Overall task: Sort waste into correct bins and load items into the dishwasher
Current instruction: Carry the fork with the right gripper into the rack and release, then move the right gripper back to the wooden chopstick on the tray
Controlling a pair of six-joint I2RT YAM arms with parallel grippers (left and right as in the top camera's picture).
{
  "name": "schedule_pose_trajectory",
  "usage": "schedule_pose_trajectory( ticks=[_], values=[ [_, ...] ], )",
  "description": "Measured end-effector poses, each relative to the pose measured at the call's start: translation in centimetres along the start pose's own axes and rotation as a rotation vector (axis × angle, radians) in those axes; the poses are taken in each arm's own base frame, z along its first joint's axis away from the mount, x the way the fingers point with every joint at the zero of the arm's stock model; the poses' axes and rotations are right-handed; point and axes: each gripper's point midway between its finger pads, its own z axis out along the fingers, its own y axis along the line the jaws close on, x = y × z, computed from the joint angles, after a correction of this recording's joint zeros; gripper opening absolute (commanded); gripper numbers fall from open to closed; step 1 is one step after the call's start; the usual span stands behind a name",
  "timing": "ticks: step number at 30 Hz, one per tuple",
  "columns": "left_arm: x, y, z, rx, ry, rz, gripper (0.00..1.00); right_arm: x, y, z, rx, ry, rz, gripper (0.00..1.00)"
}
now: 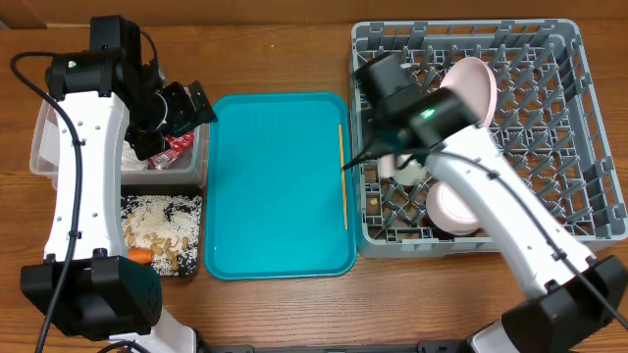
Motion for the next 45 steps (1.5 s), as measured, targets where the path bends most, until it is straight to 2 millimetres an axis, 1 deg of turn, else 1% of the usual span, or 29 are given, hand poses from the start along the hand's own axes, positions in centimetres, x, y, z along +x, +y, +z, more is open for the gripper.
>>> schedule_pose_trajectory(
  ticks=[1,4,7,8,11,14,16,21,23,24,28,31,34,36,38,41,45],
  values=[
    [0.0,0.0,0.0,0.000,0.000,0.000,1.00,-0.3,-1.5,0.3,0.023,0.008,0.006,0.04],
    [0.0,0.0,0.0,0.000,0.000,0.000,1.00,-1.0,-5.0,1.0,0.072,0.015,0.031,0.04],
    [0.0,0.0,0.0,0.001,-0.001,0.000,1.00,-1.0,-8.4,2.0,0.119,0.039,0.071,0.04],
    [0.0,0.0,0.0,0.001,-0.001,0.000,1.00,-0.8,-10.1,2.6,0.141,0.052,0.096,0.04],
    [0.0,0.0,0.0,0.000,-0.001,0.000,1.00,-0.9,-12.3,3.8,0.163,0.051,0.141,0.04],
    [0.0,0.0,0.0,0.001,-0.001,0.000,1.00,-0.4,-13.5,4.8,0.169,0.060,0.166,0.04],
    [0.0,0.0,0.0,0.001,-0.001,0.000,1.00,-0.3,-13.6,5.3,0.163,0.061,0.166,0.04],
    [0.0,0.0,0.0,0.001,-0.001,0.000,1.00,-0.2,-13.1,6.4,0.143,0.048,0.138,0.04],
    [0.0,0.0,0.0,0.001,-0.001,0.000,1.00,0.0,-13.1,6.8,0.141,0.052,0.131,0.11],
    [0.0,0.0,0.0,0.001,-0.001,0.000,1.00,0.1,-13.0,7.0,0.141,0.053,0.126,0.12],
    [0.0,0.0,0.0,0.001,-0.001,0.000,1.00,0.2,-13.1,7.2,0.143,0.053,0.116,0.13],
    [0.0,0.0,0.0,0.001,-0.001,0.000,1.00,0.1,-13.1,7.2,0.144,0.051,0.113,0.17],
    [0.0,0.0,0.0,0.001,-0.001,0.000,1.00,0.1,-13.1,7.2,0.144,0.050,0.113,0.18],
    [0.0,0.0,0.0,0.001,-0.001,0.000,1.00,0.1,-13.1,7.2,0.145,0.050,0.112,0.24],
    [0.0,0.0,0.0,0.001,-0.001,0.000,1.00,0.1,-13.1,7.2,0.144,0.049,0.110,0.37],
    [0.0,0.0,0.0,0.002,-0.001,0.000,1.00,0.1,-13.2,7.2,0.147,0.047,0.111,0.45],
    [0.0,-0.1,0.0,0.004,0.000,0.000,1.00,0.1,-13.2,7.2,0.147,0.047,0.110,0.46]
  ],
)
